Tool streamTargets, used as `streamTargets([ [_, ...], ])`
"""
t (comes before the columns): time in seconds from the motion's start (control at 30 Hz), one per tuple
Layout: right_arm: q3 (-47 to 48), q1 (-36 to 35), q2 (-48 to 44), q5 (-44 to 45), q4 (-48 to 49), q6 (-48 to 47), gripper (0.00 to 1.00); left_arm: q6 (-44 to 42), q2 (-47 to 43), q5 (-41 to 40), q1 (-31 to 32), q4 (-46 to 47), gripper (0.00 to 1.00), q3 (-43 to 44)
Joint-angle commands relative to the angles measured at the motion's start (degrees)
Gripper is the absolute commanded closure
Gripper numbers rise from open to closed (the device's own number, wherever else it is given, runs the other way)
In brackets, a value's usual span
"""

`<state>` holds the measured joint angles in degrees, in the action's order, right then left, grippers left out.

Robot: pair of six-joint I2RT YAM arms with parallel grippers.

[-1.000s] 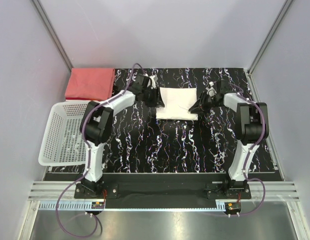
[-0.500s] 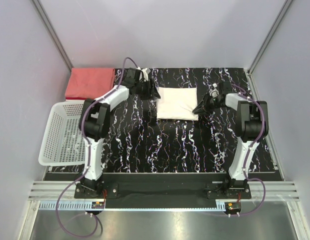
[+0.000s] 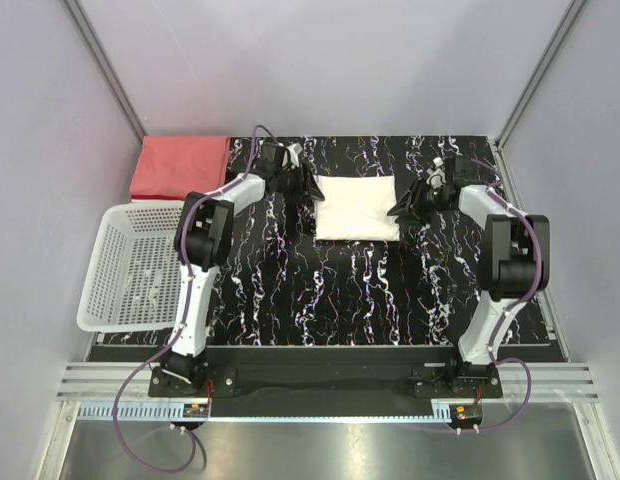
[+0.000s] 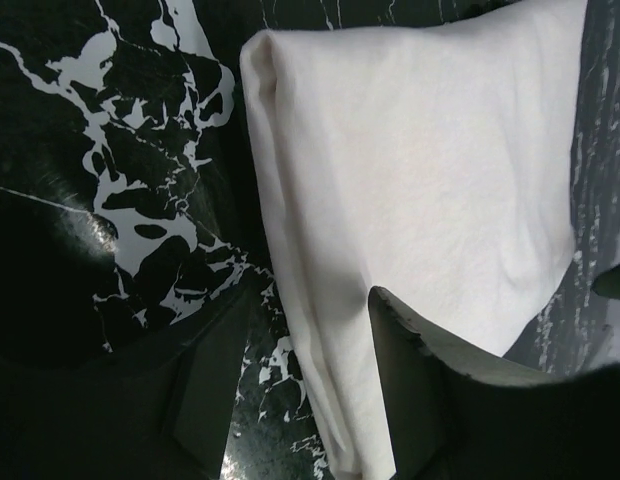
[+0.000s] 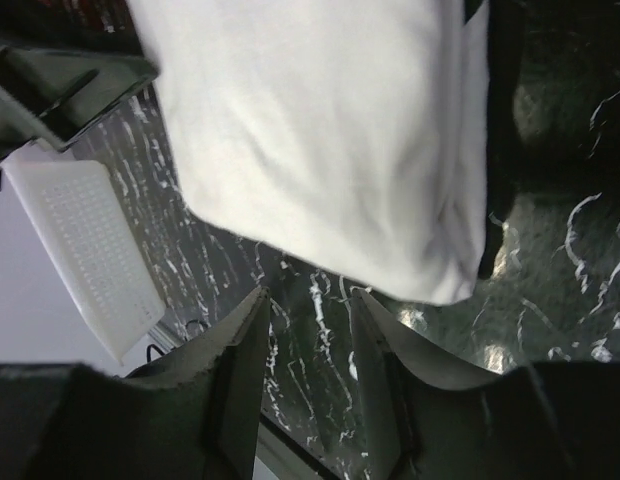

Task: Fold and stack the t-shirts
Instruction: Neatly place the folded tshirt to the corner

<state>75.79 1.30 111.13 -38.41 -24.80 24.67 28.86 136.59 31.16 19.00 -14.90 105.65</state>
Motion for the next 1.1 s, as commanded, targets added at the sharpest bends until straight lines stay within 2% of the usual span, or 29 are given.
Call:
streamTargets([
  [0.0,-1.8,0.3,-8.5,0.3,1.6,2.6,0.54,3.5,1.0,1.9,-0.3,5.3,0.42,-0.4],
  [0.1,-2.0,0.3,-10.6,-1.1,1.5,3.3,0.5,5.8,1.7,3.1,-0.2,7.8,0.43,-1.4],
  [0.33,-2.3,0.3,-13.7,-2.0,1.5,4.2,0.5,6.7,3.4,2.9,0.2,8.3,0.44,-0.8],
  [0.67,-2.8,0.3,-15.5,-3.7,1.5,4.8,0.49,8.2,4.6,0.0,2.2,7.0,0.51,0.1],
  [0.77,-3.5,0.3,-16.4,-3.7,1.6,4.8,0.49,8.5,5.3,-0.5,2.7,6.7,0.58,1.0],
  [0.87,-4.0,0.3,-17.1,-3.9,1.6,4.8,0.49,9.0,5.2,-0.6,3.1,6.5,0.77,1.3],
  [0.93,-4.4,0.3,-17.6,-3.9,1.6,4.8,0.49,9.1,4.1,-0.1,3.2,6.5,0.97,1.5],
  [0.97,-4.7,0.3,-18.1,-4.1,1.6,4.8,0.49,8.3,3.2,-0.3,3.1,6.2,1.0,1.6],
  [1.07,-5.4,0.3,-19.4,-4.7,1.5,4.8,0.49,3.5,-2.0,-3.1,3.2,2.2,1.0,1.9],
])
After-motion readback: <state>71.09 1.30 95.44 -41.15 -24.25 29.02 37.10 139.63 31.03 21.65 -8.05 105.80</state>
